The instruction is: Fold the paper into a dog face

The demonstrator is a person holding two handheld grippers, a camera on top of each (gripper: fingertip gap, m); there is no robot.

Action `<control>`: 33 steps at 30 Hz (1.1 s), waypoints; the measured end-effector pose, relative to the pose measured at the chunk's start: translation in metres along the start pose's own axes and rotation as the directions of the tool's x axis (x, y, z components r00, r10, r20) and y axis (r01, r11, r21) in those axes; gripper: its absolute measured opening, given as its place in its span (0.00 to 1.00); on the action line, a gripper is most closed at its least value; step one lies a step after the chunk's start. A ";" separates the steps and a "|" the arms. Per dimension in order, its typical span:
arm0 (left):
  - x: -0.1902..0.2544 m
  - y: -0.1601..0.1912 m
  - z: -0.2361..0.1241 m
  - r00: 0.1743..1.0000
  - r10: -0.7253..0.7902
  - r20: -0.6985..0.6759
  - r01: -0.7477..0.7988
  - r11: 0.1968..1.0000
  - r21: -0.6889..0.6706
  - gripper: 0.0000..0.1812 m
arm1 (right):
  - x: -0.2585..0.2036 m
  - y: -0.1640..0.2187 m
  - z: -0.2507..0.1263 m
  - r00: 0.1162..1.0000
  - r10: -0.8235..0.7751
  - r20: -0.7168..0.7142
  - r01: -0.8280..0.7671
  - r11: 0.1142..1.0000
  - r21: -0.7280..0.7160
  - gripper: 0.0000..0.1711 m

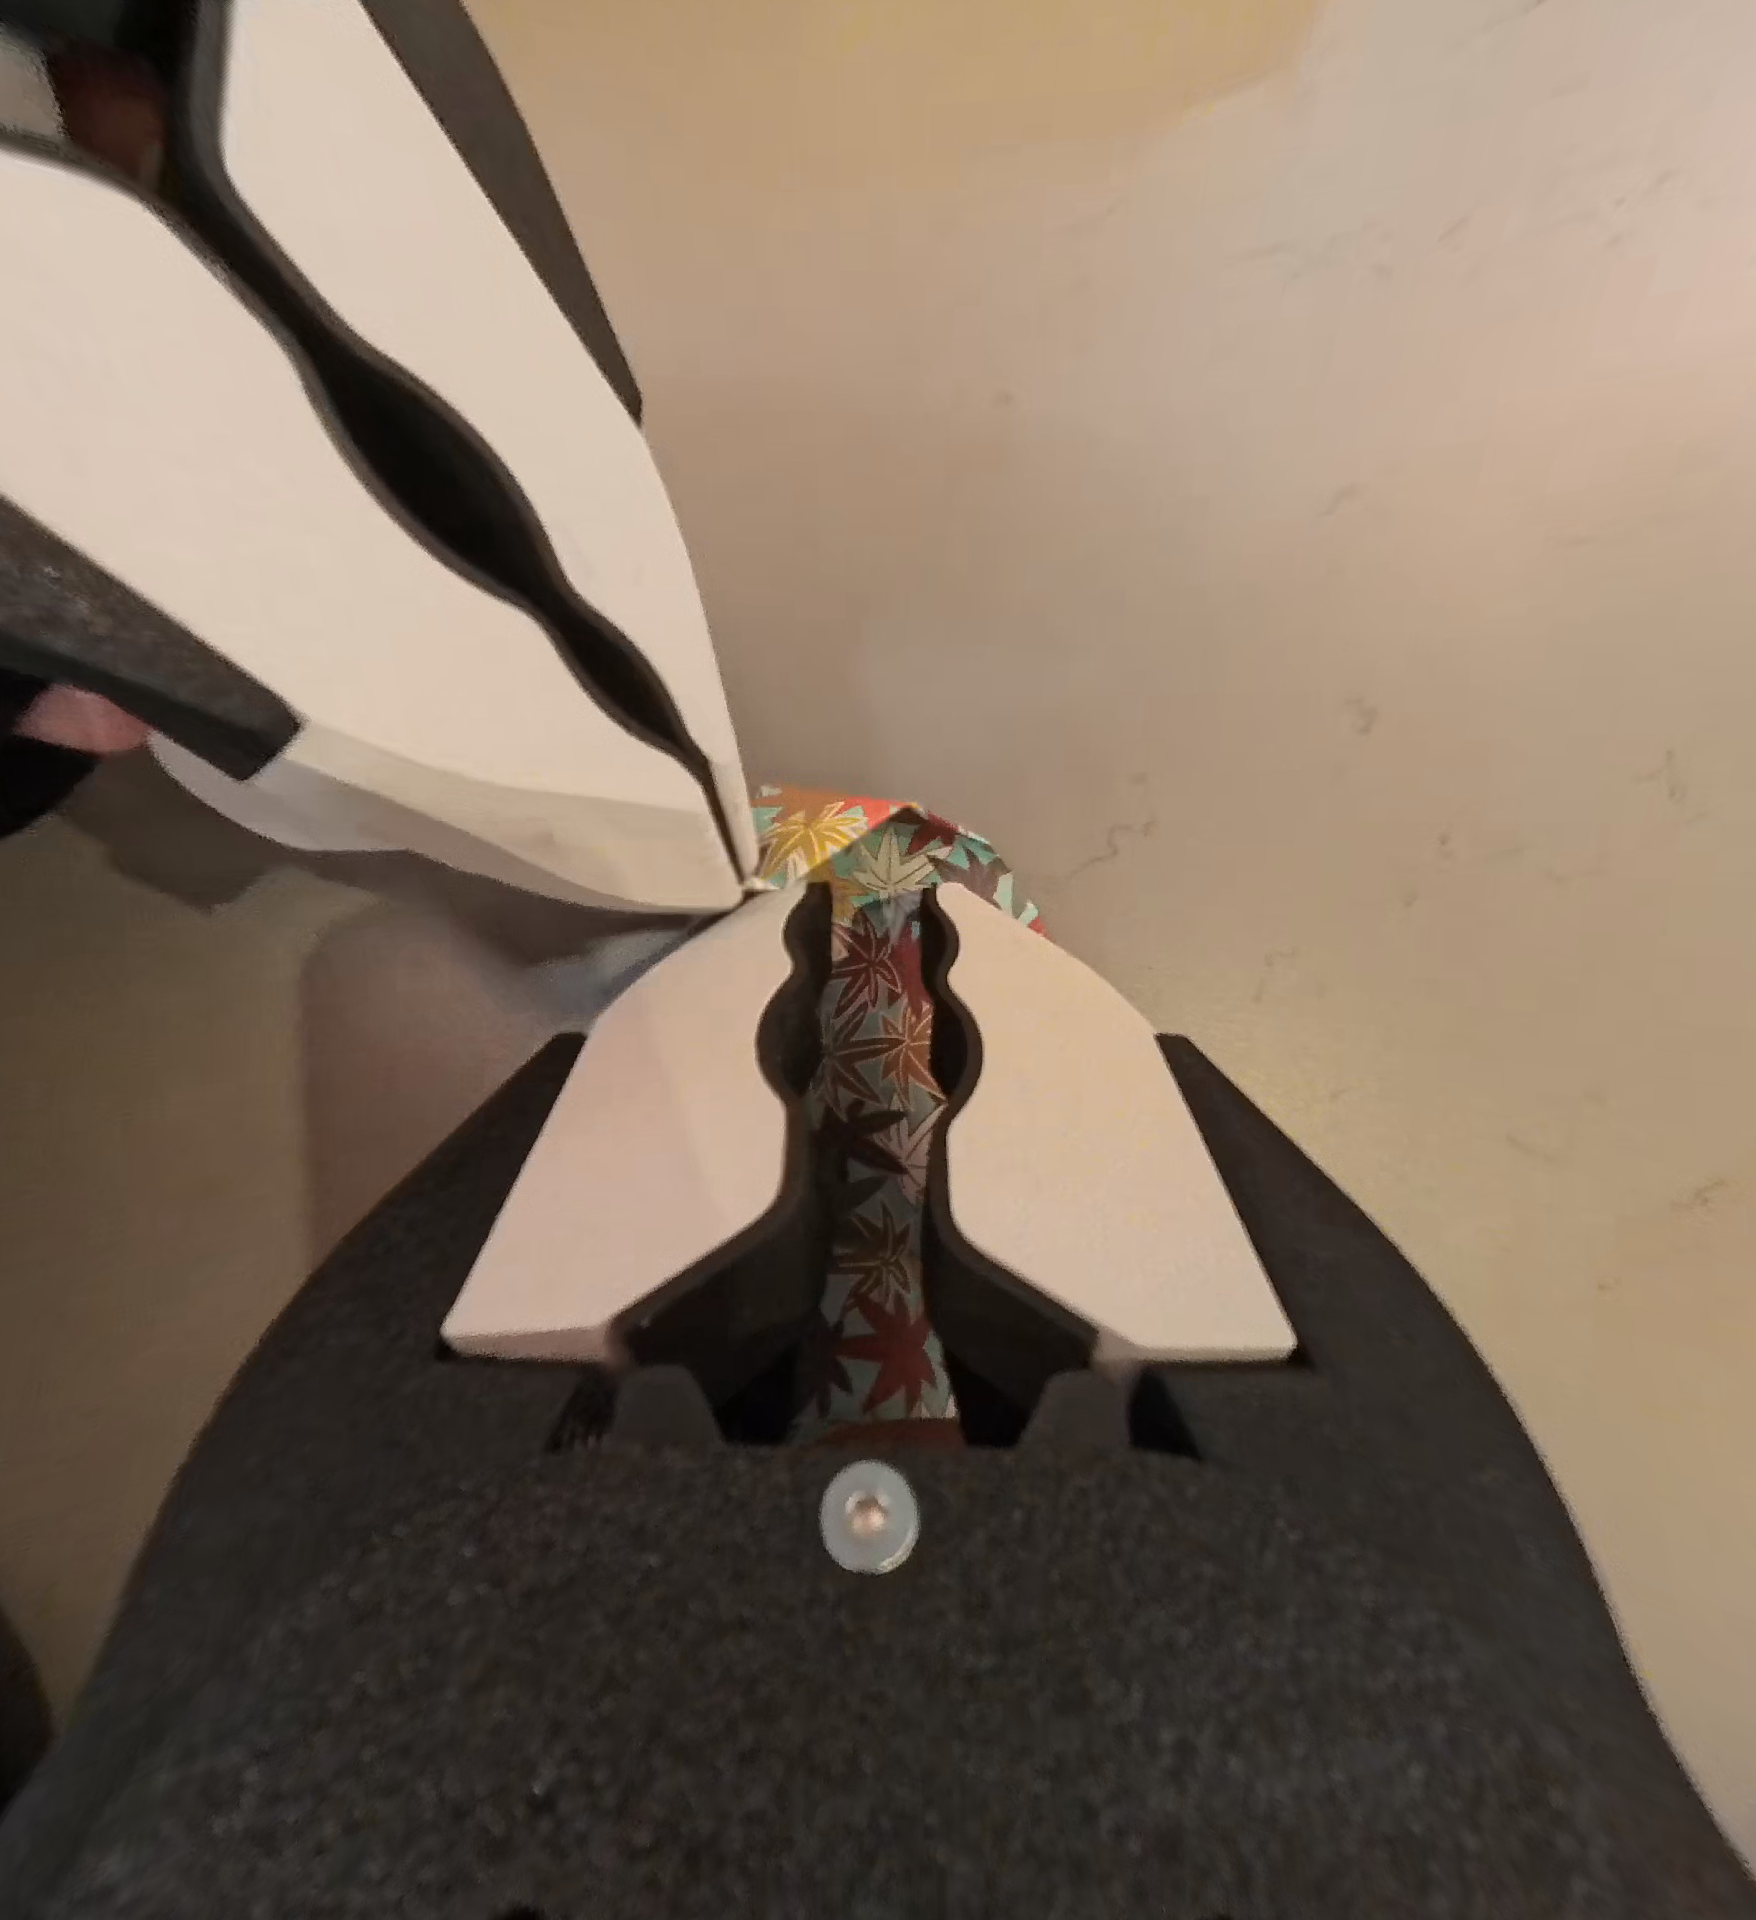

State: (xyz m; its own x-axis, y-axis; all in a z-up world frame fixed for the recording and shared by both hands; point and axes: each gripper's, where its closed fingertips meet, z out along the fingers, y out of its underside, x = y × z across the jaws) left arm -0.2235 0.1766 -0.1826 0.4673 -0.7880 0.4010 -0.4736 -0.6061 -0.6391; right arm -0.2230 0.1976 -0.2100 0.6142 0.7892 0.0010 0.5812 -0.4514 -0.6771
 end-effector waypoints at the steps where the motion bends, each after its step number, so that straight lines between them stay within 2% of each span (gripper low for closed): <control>1: -0.001 0.003 -0.001 1.000 0.005 -0.002 -0.005 1.000 -0.009 0.00 | -0.001 0.000 0.000 1.000 0.004 0.008 -0.004 1.000 -0.001 0.10; 7: -0.002 0.020 -0.003 0.998 0.067 -0.012 -0.067 0.996 -0.064 0.00 | -0.001 0.000 -0.001 0.998 0.039 0.039 -0.040 0.999 0.006 0.11; 19: -0.001 0.022 0.003 0.994 0.107 -0.007 -0.107 0.988 -0.111 0.00 | -0.005 0.004 -0.009 0.974 0.154 0.166 -0.148 0.988 -0.049 0.12; 25: 0.000 0.029 0.004 0.994 0.109 -0.018 -0.111 0.983 -0.148 0.00 | 0.006 0.007 -0.006 0.994 0.089 0.068 -0.085 0.995 -0.056 0.00; 33: 0.000 0.031 0.005 0.992 0.128 -0.005 -0.127 0.978 -0.164 0.00 | 0.008 0.004 -0.003 0.999 0.042 -0.024 -0.042 0.999 -0.004 0.00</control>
State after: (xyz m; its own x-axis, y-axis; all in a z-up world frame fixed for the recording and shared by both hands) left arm -0.2345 0.1587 -0.2055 0.3990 -0.8594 0.3198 -0.6447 -0.5109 -0.5686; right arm -0.2148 0.2007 -0.2105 0.6505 0.7594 -0.0096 0.5573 -0.4860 -0.6732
